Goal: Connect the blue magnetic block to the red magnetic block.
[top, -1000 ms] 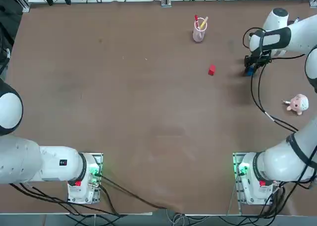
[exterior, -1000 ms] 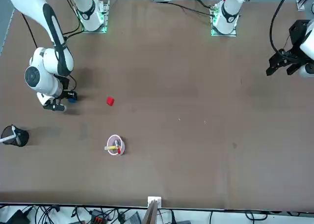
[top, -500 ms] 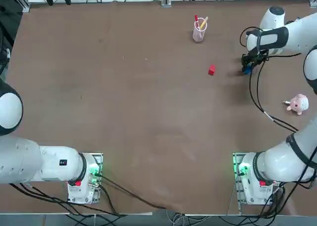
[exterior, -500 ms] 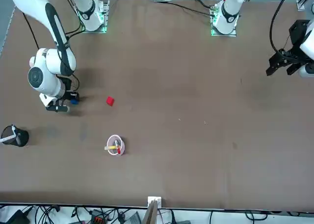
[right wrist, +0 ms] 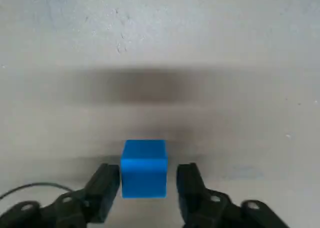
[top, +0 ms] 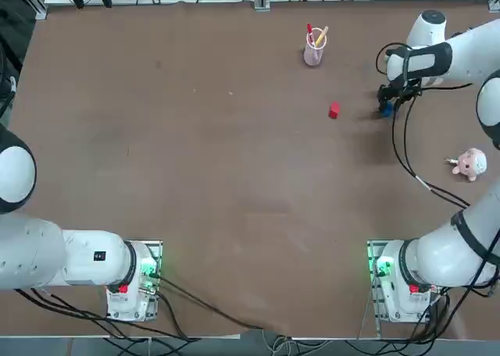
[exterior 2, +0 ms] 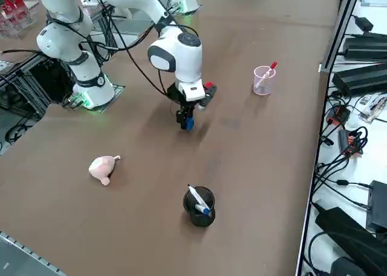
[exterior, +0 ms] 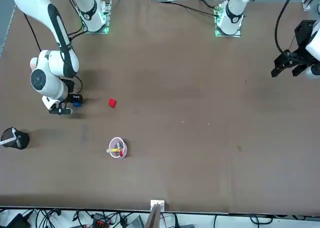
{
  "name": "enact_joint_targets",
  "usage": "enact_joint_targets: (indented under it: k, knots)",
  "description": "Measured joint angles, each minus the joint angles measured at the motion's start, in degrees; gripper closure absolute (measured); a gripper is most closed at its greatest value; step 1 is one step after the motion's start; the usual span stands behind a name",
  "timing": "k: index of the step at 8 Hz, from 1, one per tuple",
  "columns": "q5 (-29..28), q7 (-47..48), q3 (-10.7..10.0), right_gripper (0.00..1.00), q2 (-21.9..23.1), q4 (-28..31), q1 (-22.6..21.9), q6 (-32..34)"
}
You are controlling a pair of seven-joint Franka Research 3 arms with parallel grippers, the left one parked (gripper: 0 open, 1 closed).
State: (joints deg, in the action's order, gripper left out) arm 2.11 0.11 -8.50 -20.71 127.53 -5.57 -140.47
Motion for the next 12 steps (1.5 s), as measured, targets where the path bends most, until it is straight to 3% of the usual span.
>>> enact_joint_targets:
  k: [1, 3, 4, 6, 8, 10, 12]
  knots:
    - [0.0, -0.1, 0.0, 0.03, -0.2, -0.2, 0.0, 0.0]
    - [0.0, -0.2, 0.2, 0.0, 0.5, -2.4, -0.2, 3.0]
    - [0.0, -0.2, 1.1, 0.0, 1.7, -4.9, -0.4, 7.7]
    - [-0.2, 0.0, 6.3, 0.0, 4.5, -10.3, -0.6, 15.6]
    - [-0.4, 3.0, 12.0, 0.0, 5.3, -11.5, -1.1, 15.9]
    - [-0.6, 13.9, 14.0, 0.0, 3.6, -11.3, -3.5, 13.4]
    - [-0.6, 25.9, 14.5, 0.0, 0.3, -11.1, -8.8, 10.0]
